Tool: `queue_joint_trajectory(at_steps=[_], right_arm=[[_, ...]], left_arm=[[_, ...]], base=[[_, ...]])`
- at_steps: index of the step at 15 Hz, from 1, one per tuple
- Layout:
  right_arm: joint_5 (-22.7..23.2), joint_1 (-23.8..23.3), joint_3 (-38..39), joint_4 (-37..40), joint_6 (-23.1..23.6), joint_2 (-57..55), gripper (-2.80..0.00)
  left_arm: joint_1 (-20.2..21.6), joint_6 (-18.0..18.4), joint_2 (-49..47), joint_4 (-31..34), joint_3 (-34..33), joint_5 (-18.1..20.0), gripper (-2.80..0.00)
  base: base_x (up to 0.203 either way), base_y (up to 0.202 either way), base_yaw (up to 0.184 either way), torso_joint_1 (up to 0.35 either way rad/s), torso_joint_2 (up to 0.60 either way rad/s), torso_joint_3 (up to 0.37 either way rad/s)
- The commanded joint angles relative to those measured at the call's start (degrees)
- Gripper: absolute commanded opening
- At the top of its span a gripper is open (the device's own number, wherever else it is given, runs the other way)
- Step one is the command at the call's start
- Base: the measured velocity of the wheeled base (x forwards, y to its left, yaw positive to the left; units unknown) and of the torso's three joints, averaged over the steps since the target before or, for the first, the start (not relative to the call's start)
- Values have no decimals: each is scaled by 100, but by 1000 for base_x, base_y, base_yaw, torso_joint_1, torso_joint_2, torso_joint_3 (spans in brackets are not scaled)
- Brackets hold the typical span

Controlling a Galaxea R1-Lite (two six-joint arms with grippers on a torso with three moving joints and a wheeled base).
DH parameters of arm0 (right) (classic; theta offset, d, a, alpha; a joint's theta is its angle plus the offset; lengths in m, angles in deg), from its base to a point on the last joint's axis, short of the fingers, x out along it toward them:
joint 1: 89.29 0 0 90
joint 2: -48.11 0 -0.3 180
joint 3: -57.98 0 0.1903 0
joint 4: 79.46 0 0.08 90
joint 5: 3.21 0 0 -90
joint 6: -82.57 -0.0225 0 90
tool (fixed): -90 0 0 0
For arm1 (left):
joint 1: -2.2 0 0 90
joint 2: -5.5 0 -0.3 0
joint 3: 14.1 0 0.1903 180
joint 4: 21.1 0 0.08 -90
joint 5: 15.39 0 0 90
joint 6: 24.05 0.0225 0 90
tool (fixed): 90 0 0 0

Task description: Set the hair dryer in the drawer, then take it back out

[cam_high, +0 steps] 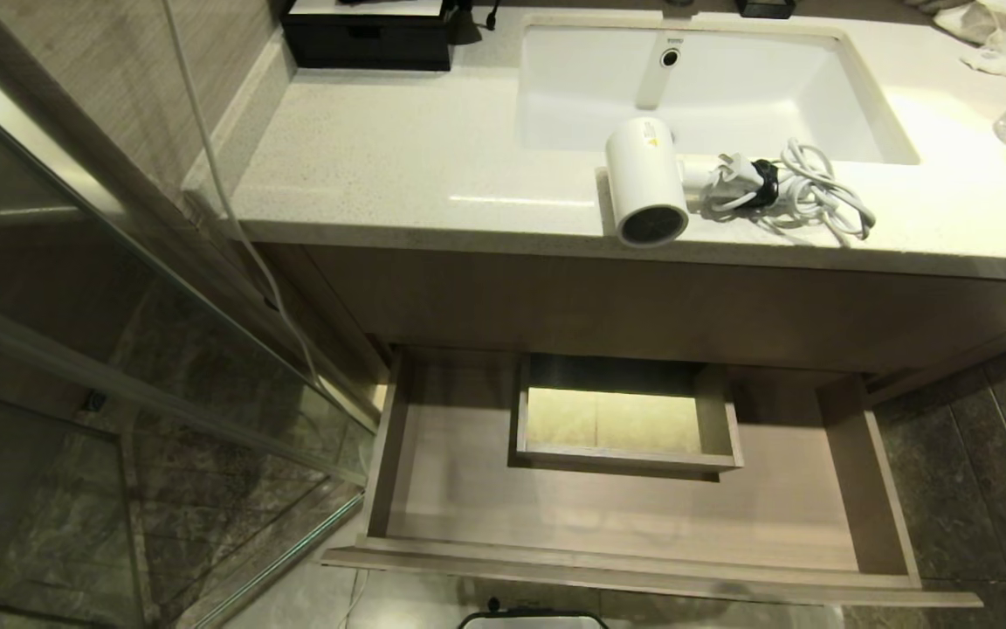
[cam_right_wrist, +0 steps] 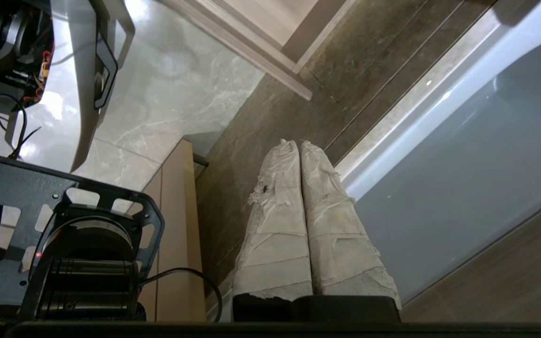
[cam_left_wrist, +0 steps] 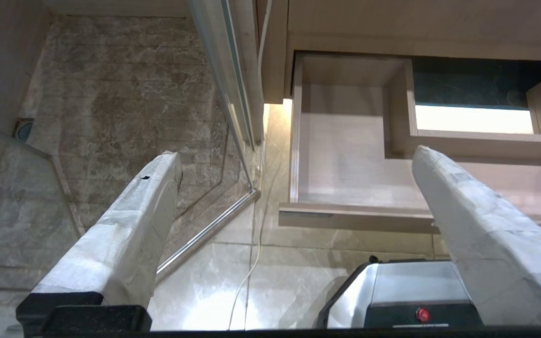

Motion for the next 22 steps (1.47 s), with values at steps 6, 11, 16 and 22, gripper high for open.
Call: queue_joint_trajectory(at_steps=[6,11,16,22], right_arm=[[-5,2,100,28,13,72,-280],[3,2,228,48,13,106,-280],[3,2,283,31,13,115,-280],[21,2,479,-62,13,330,-280]], left_arm=[[0,1,0,5,0,-1,0],[0,1,0,-3,0,-1,0],[0,1,0,-3,0,-1,0],[0,1,0,-3,0,-1,0]], base=[[0,0,0,-9,0,-13],[0,0,0,-82,144,71],[0,0,0,-168,328,155],[0,0,0,-203,392,184]])
